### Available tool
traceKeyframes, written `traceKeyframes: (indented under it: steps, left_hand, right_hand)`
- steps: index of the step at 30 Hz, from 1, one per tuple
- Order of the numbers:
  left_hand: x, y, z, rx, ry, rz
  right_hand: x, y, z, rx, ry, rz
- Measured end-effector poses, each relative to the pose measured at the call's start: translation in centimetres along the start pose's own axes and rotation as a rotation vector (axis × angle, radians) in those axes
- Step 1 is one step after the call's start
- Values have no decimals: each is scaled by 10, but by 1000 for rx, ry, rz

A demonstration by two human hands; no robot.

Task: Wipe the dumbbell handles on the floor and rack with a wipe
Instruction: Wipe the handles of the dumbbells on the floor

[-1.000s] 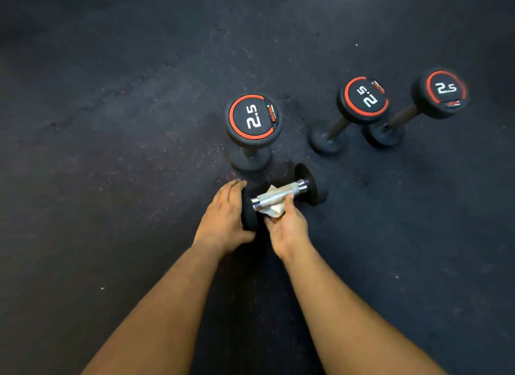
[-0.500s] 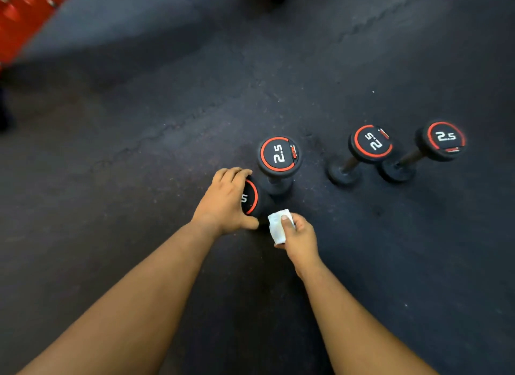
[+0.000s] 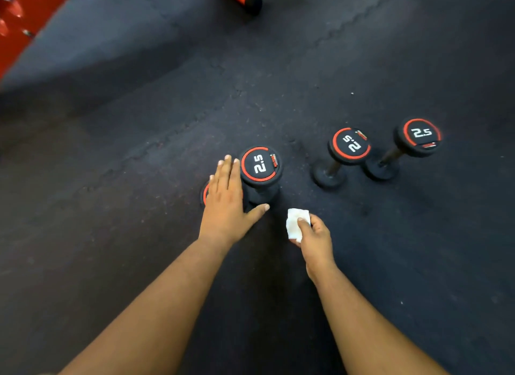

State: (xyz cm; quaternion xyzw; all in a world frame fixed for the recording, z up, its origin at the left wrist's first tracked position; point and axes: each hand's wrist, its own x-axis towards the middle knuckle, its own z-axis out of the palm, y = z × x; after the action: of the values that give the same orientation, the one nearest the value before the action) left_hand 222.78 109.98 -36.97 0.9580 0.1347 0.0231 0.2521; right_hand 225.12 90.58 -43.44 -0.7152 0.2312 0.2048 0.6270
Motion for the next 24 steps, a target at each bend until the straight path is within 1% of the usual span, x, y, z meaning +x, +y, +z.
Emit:
traceKeyframes:
  steps: [2, 3, 5, 7, 10, 12, 14, 16, 17, 20, 24]
  left_hand:
    - [15, 27, 8, 10, 31, 143]
    - [27, 43, 16, 30, 10, 210]
    - [54, 77, 35, 72, -66, 305]
    - [81, 104, 55, 115, -153, 342]
    - [121, 147, 86, 202, -264, 345]
    - [143, 169, 101, 265, -292, 339]
    - [159, 186, 113, 313, -332, 311]
    - [166, 193, 121, 335, -391, 270]
    - [168, 194, 123, 330, -395, 255]
    - [168, 192, 120, 320, -339, 231]
    - [145, 179, 104, 354, -323, 201]
  right_hand:
    - [9, -8, -15, 21, 43, -7]
    - [15, -12, -25, 14, 81, -29]
    - [35, -16, -47, -55, 181, -83]
    - [54, -22, -68, -151, 245, -118]
    - [81, -32, -104, -287, 273, -176]
    - [94, -35, -121, -368, 264, -225]
    - [104, -31, -133, -406, 263, -238]
    - [108, -23, -138, -394, 276, -217]
    - [108, -19, -138, -383, 284, -214]
    - [104, -12, -134, -379, 293, -220]
    - [101, -14, -128, -320, 334, -274]
